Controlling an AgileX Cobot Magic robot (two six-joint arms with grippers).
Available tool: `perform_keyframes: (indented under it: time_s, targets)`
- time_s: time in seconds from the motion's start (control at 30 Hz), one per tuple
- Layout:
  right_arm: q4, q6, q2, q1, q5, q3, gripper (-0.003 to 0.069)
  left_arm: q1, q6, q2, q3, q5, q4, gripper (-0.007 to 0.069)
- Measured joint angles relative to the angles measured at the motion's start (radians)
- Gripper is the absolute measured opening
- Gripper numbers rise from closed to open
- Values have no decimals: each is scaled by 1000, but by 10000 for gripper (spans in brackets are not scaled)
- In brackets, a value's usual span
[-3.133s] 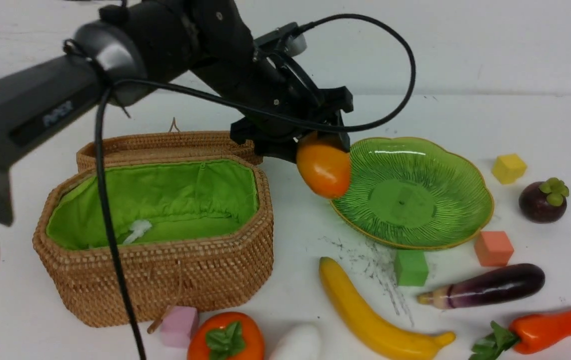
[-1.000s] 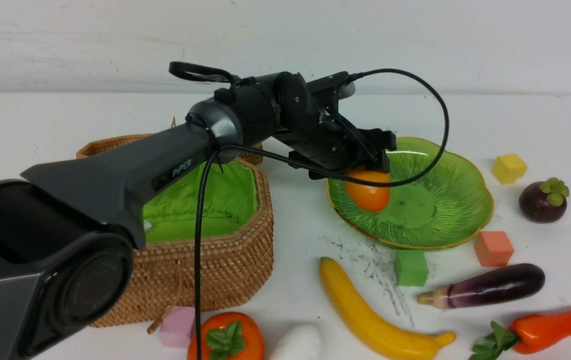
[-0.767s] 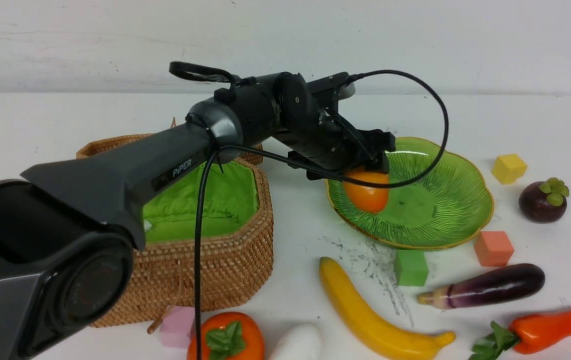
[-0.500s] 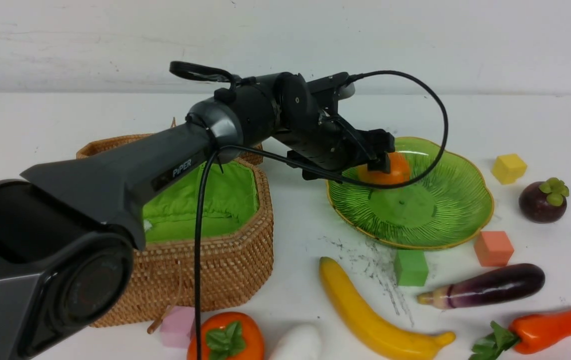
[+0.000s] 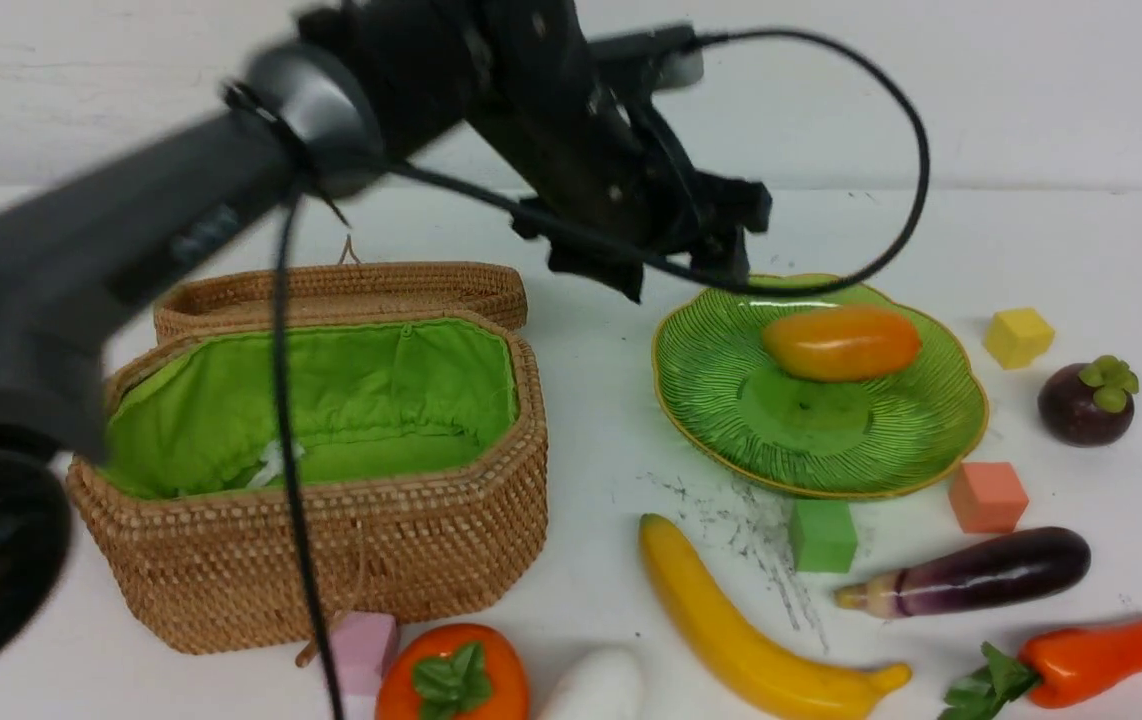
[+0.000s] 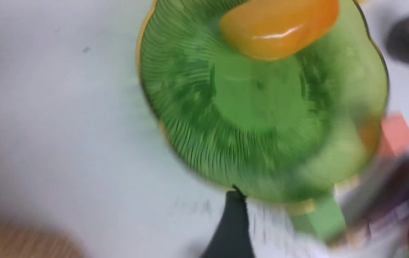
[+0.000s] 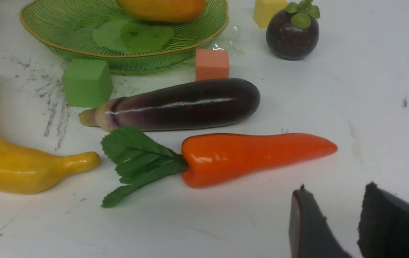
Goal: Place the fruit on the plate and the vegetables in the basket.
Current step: Grab a tomato with your left arm and place it on the plate on the right.
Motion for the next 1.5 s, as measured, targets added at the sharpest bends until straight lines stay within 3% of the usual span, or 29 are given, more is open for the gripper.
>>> perform_keyframes:
  time_s: [0.17,0.37,0.63,0.83,1.0,1.3,1.5]
  targets:
    - [0,0,0,0,0,0,244,0,3,-94,0,197,64,510]
    - [0,0,0,0,0,0,244,0,-1,-216,67,217,94,500]
    - [0,0,0,0,-1,0,244,0,-1,-458,473,217,80,500]
    - [0,0,0,0,-1,0,244,0,-18,-507,766,163,72,500]
    - [-1,0,0,0,-1,0,244,0,-119,-520,949,65,75,500]
    - [-1,0,0,0,-1,0,244,0,-485,-692,1159,-199,75,500]
    - [-1,0,0,0,-1,0,244,0,-562,-622,1170,-235,24,500]
